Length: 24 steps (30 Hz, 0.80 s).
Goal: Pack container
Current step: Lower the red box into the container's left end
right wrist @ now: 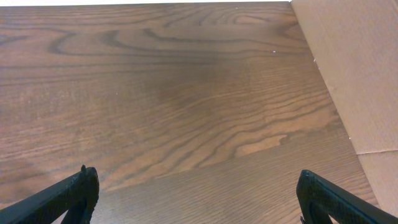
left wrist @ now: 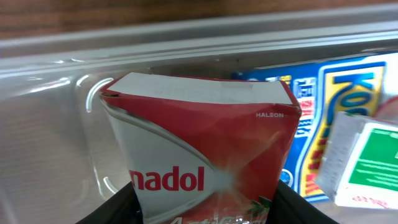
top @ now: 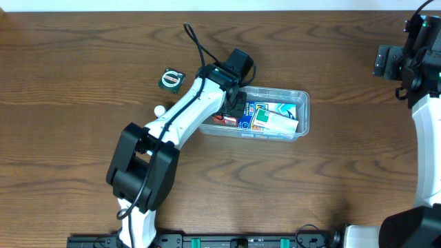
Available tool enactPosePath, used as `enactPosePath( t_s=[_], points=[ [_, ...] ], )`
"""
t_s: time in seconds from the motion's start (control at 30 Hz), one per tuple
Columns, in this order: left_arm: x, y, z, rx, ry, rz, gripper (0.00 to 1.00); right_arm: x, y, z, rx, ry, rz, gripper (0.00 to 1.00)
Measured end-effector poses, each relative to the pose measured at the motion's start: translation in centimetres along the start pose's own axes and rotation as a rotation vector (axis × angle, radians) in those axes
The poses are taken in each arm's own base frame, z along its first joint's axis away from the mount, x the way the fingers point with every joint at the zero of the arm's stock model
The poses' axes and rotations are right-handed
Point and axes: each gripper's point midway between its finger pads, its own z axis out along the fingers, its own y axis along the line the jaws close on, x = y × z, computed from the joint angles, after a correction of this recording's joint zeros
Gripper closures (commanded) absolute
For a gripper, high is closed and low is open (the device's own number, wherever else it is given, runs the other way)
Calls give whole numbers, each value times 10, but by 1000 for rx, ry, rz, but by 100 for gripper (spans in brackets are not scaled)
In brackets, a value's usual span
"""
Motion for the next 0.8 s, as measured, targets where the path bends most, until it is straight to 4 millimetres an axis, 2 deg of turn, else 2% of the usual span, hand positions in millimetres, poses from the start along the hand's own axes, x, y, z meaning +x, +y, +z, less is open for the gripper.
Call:
enactPosePath(
  t_s=[0.17,0.8],
  points=[
    [2,1,8,-7,17,-3,46,0,0,0,0,0,0,1],
    [0,6,10,-38,4,-65,46,0,0,0,0,0,0,1]
  ],
)
